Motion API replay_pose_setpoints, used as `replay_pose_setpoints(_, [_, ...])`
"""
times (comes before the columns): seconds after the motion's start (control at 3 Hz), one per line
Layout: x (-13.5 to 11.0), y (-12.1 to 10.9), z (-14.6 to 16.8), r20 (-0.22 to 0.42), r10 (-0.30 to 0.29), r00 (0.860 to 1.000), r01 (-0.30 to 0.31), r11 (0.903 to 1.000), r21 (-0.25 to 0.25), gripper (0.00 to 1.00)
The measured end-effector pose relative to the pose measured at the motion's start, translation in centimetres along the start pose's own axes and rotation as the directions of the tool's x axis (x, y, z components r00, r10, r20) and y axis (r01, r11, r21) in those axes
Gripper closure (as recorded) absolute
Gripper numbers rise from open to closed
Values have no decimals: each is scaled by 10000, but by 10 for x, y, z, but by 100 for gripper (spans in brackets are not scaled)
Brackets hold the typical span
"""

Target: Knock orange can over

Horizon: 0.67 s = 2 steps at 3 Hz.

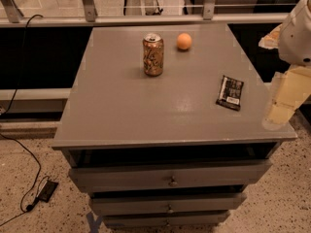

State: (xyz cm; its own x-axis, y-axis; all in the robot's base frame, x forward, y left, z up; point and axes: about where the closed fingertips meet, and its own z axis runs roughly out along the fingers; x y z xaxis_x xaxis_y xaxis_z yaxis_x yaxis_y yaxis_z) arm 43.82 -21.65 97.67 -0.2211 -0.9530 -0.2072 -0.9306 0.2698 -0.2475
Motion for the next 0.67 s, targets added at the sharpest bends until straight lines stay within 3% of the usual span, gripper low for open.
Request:
replay_pose_setpoints(0.33, [0,0,0,0,0,10000,0,10000,0,0])
replay_pose_setpoints(0.67, [-39,-38,13,563,-268,9981,259,9995,176,0])
